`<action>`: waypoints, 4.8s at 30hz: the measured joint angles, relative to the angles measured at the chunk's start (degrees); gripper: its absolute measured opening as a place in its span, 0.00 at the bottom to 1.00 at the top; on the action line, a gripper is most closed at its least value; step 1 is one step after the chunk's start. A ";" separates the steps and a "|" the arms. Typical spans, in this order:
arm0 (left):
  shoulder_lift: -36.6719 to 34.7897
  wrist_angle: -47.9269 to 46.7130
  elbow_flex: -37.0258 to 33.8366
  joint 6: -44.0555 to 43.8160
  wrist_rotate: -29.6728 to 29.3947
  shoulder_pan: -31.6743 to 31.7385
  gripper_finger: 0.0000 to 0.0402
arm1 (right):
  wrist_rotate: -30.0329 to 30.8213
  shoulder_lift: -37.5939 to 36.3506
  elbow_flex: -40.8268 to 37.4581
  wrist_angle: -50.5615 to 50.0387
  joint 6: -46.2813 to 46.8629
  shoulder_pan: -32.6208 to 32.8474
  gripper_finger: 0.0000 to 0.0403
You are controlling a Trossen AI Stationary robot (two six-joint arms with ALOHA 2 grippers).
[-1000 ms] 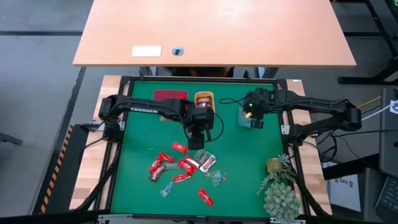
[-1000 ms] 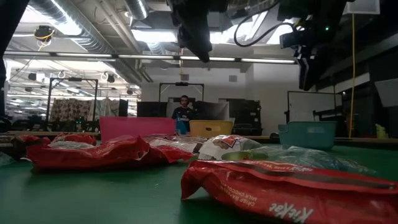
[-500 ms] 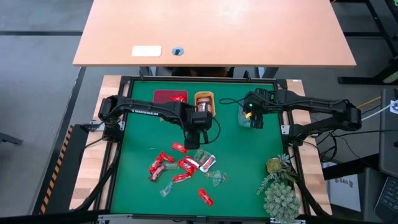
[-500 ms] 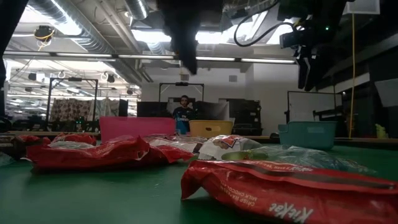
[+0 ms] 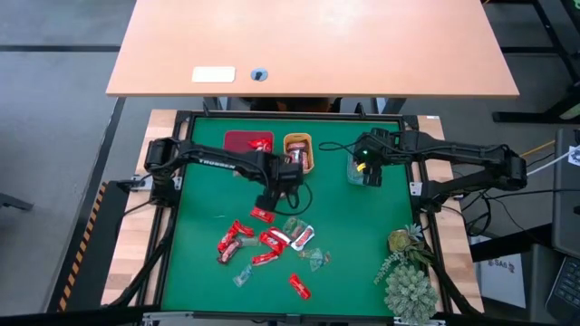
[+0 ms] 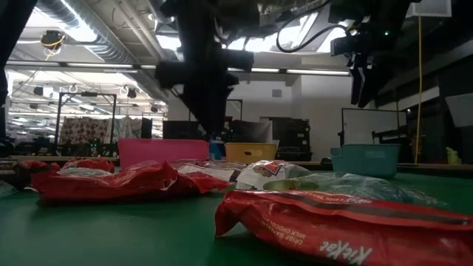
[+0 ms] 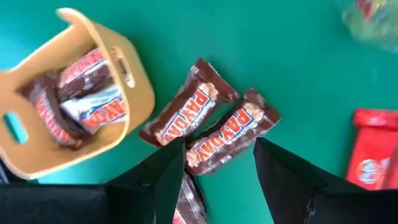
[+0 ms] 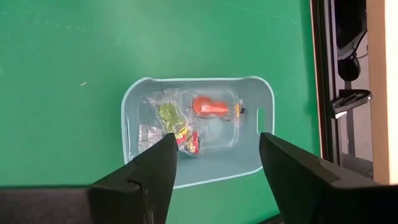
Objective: Sort candy
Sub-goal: Put the brown chocolate bar into the yellow bin, then put the red chocolate bar into the red bin
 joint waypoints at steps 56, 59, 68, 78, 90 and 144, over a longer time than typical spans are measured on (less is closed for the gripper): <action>0.09 21.31 -12.21 14.13 3.64 -3.54 0.24 | -5.22 0.00 0.00 0.02 0.00 0.01 0.56; 0.10 22.15 -9.59 12.42 1.02 -4.62 0.24 | -5.21 0.00 0.00 0.02 0.00 0.01 0.56; 0.10 24.74 -1.94 12.47 -5.57 -2.69 0.24 | -5.21 0.00 0.00 0.02 0.00 0.02 0.56; 0.09 24.74 -0.33 12.46 -12.44 5.35 0.24 | -6.38 0.00 0.00 0.02 -0.02 0.01 0.56; 0.09 24.72 -0.33 1.87 -12.41 9.79 0.24 | -6.39 0.02 0.00 0.02 -0.02 0.02 0.56; -0.04 -2.36 -5.30 -26.13 16.38 -9.25 0.51 | -6.46 0.02 0.00 0.04 0.66 0.01 0.56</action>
